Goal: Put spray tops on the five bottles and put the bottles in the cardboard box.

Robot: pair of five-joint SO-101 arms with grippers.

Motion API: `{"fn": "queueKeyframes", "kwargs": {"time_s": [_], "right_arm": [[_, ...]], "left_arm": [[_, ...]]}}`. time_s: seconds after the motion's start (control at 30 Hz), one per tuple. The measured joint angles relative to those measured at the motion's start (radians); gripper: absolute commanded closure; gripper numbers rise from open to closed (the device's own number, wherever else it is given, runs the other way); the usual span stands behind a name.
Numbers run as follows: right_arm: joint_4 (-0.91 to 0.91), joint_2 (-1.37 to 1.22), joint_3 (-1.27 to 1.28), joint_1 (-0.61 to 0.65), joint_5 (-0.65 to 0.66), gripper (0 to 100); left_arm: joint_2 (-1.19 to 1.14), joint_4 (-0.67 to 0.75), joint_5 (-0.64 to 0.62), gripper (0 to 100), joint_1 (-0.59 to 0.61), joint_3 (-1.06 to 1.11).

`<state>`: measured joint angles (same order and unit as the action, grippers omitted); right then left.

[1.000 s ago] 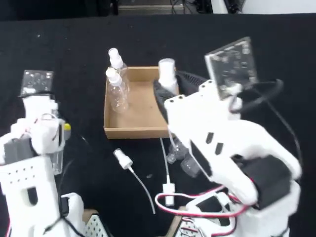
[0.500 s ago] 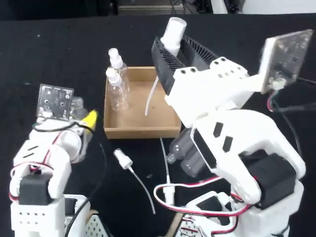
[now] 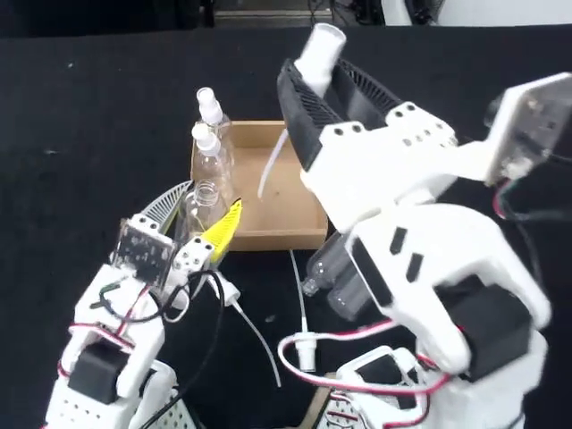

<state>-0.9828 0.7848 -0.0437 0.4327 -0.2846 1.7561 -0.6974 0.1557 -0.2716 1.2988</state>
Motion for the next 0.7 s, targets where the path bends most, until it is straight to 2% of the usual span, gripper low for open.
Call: {"fn": "queueKeyframes", "kwargs": {"time_s": [0.07,0.4,0.5,0.7], "right_arm": [[0.061,-0.002,0.060,0.000,0.000,98.6],[0.334,-0.002,0.288,0.106,0.000,98.6],[0.402,-0.003,0.331,0.110,0.000,98.6],[0.423,-0.003,0.336,0.110,0.000,98.6]], "left_arm": [[0.058,0.032,0.000,97,0.002,0.048],[0.054,0.110,0.000,97,-0.003,0.121],[0.055,0.233,0.000,97,-0.003,0.186],[0.058,0.502,0.000,97,-0.003,0.362]]}}
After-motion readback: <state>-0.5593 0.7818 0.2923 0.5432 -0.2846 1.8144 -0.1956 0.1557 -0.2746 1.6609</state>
